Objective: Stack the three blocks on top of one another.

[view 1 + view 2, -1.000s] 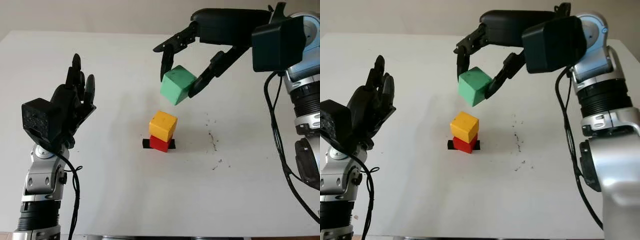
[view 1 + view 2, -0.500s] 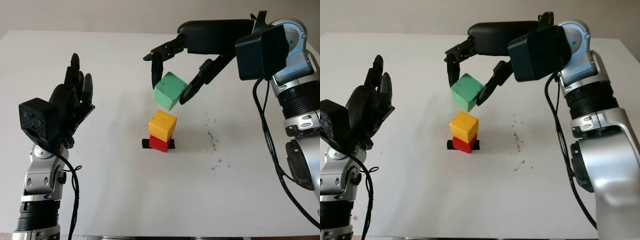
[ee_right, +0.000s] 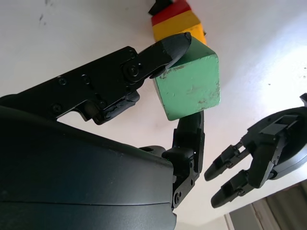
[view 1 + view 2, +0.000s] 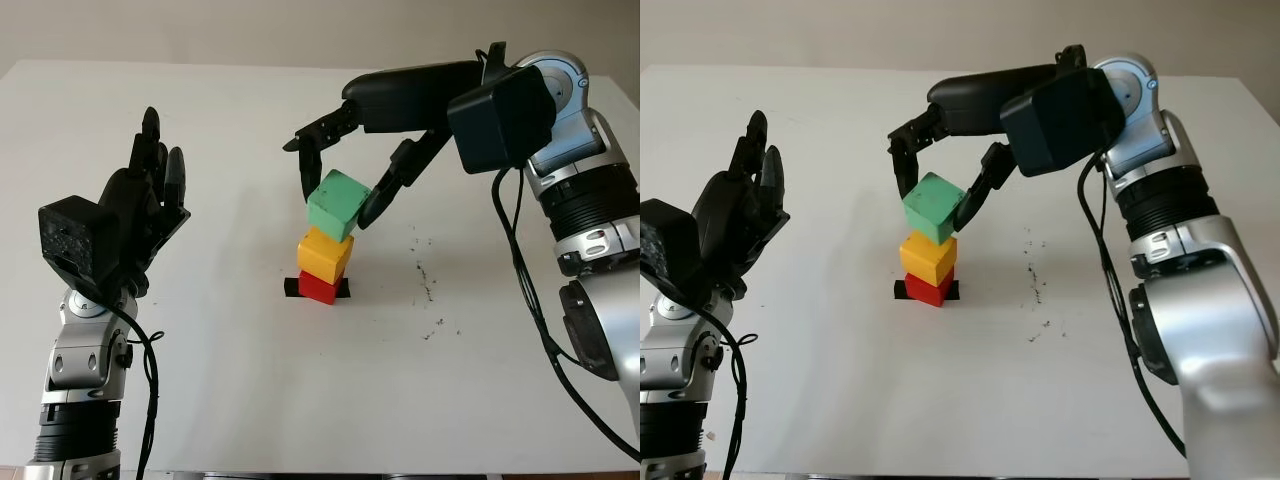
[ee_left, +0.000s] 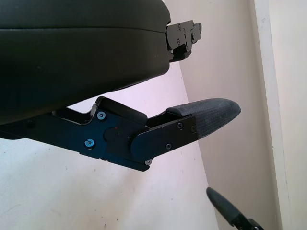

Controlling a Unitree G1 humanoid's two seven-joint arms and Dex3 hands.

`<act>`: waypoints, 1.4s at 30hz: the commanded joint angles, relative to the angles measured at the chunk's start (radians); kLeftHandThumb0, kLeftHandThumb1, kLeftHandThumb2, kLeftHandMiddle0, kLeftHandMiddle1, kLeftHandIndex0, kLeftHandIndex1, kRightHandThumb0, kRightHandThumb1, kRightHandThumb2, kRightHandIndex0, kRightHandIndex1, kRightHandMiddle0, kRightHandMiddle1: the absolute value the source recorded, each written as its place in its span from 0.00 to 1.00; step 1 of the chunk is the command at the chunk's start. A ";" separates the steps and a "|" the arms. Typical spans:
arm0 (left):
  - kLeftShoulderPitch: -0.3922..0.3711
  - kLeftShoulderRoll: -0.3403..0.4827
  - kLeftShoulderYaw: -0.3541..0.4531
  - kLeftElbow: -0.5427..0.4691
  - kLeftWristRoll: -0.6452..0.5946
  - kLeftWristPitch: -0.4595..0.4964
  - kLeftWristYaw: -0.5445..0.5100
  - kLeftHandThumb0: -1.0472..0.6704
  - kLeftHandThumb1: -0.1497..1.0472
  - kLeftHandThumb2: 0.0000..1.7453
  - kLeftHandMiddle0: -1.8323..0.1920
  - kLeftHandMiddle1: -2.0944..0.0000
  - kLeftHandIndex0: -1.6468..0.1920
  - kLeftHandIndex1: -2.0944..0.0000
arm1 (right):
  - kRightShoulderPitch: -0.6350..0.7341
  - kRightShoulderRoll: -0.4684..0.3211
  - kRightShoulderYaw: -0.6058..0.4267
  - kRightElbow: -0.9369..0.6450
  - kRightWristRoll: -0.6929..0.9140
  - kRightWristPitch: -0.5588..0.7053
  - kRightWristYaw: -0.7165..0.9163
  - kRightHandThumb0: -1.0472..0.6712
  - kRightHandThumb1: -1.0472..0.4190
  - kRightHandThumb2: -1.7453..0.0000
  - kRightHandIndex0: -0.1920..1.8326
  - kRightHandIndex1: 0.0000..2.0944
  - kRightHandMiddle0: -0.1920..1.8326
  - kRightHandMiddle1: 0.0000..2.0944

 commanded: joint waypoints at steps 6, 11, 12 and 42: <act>-0.004 0.003 0.001 -0.011 0.000 0.001 0.001 0.17 1.00 0.42 1.00 1.00 1.00 1.00 | -0.019 0.008 -0.018 0.001 0.034 0.062 0.040 0.27 0.07 0.97 0.25 0.02 0.31 0.74; -0.004 0.005 0.000 -0.010 0.002 -0.004 0.000 0.17 1.00 0.43 1.00 1.00 1.00 1.00 | -0.003 0.014 -0.024 0.009 0.052 0.091 0.043 0.29 0.08 0.97 0.25 0.02 0.30 0.74; -0.004 0.004 0.001 -0.012 0.001 0.000 0.002 0.17 1.00 0.43 1.00 1.00 1.00 1.00 | 0.000 0.015 -0.025 0.012 0.054 0.093 0.043 0.29 0.08 0.97 0.25 0.02 0.30 0.73; 0.005 0.009 0.003 -0.018 0.006 -0.001 -0.011 0.18 1.00 0.43 1.00 1.00 1.00 1.00 | 0.039 0.040 -0.017 0.031 0.015 0.146 0.014 0.29 0.08 0.97 0.24 0.02 0.31 0.72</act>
